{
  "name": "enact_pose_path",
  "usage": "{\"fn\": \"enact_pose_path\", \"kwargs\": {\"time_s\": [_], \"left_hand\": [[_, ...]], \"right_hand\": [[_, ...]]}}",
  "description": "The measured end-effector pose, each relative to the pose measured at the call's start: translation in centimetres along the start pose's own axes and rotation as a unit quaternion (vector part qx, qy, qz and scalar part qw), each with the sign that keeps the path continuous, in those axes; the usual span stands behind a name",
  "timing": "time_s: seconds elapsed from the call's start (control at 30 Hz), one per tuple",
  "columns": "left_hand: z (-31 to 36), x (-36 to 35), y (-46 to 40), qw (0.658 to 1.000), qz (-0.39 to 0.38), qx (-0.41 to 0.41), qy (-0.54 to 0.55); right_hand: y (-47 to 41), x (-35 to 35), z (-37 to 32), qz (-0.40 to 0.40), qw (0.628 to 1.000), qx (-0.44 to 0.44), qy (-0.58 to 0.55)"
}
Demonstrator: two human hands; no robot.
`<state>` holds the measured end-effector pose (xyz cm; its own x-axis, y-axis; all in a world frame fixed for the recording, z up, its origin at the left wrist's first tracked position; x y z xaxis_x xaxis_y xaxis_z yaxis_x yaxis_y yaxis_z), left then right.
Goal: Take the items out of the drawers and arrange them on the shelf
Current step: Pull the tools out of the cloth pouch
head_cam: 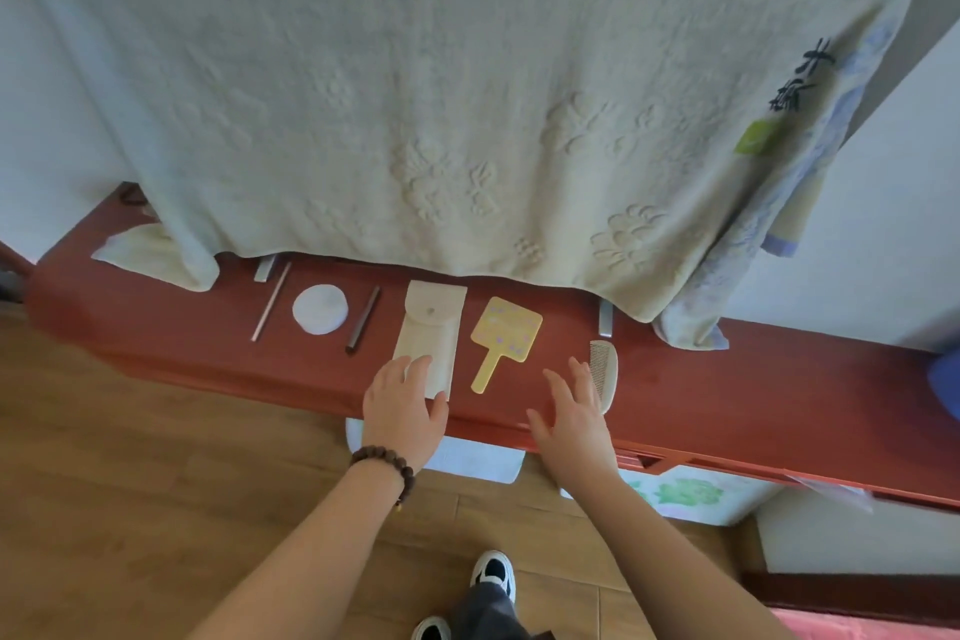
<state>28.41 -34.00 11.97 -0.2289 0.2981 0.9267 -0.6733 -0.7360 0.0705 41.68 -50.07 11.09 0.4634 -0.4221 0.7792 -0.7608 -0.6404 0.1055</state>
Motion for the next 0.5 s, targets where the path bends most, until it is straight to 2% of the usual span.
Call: {"fn": "enact_pose_path", "kwargs": {"time_s": [0.1, 0.23, 0.37, 0.5], "left_hand": [[0.3, -1.1, -1.0, 0.999, -0.013, -0.017, -0.030], [0.4, -2.2, -2.6, 0.996, -0.038, 0.003, -0.083], [0.1, -3.4, -3.8, 0.988, -0.083, 0.070, -0.106], [-0.3, -4.1, -4.1, 0.984, -0.111, 0.101, -0.092]], "right_hand": [[-1.0, 0.6, 2.1, 0.016, 0.999, -0.027, 0.028], [-1.9, 0.9, 4.7, -0.018, 0.997, -0.055, 0.057], [-2.9, -0.4, 4.7, -0.052, 0.994, -0.013, 0.094], [-4.2, -3.6, 1.3, -0.107, 0.985, 0.065, 0.116]]}}
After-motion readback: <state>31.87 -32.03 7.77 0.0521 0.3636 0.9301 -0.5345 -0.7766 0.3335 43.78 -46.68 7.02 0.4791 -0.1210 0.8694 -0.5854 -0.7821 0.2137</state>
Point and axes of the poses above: each hand's wrist, its own y-axis away from the middle knuckle, its own x-axis out of the back of the hand, z = x × y, the point moved 2 cm from there along -y, towards the middle knuckle, and after that the axes turned 5 degrees about -y, right-handed, at the moved point
